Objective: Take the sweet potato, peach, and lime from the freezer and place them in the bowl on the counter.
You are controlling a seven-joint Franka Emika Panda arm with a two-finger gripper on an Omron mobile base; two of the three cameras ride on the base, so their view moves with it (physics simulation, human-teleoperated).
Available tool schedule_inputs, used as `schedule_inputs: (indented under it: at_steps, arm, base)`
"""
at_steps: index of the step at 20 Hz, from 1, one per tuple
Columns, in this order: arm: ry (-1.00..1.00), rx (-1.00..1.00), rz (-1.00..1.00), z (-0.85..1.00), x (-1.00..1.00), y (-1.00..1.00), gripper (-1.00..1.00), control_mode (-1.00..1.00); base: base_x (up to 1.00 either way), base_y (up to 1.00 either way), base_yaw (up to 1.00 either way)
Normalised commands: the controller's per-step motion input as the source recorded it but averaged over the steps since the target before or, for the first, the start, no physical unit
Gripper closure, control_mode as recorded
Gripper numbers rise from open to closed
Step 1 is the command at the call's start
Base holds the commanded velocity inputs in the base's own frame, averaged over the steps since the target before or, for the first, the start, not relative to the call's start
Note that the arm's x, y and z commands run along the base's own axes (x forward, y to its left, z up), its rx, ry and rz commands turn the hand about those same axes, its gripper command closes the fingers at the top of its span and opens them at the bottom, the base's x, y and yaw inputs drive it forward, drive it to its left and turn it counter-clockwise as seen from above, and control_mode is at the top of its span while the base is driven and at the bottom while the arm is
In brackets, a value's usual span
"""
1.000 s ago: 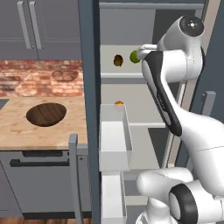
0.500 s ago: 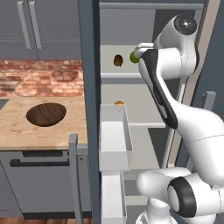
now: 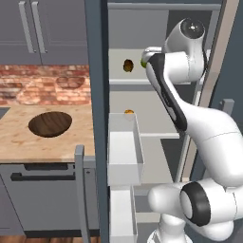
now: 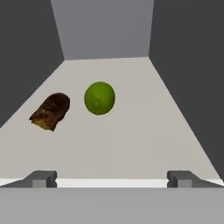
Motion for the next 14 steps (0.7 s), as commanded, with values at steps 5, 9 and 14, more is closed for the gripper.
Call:
schedule_inputs:
  at_steps: [5,9,14]
  arm:
    - [0.00,0.00,0.00,-0.11,0.32,0.00,-1.00,-1.00]
    - [0.00,0.00,0.00,-0.08,0.33,0.00,-1.00,-1.00]
    - [0.00,0.00,0.00,-0.02,0.34,0.00,-1.00,-1.00]
  base:
    - [0.00,0.00,0.00]
    - [0.00,0.00,0.00]
    - [0.00,0.00,0.00]
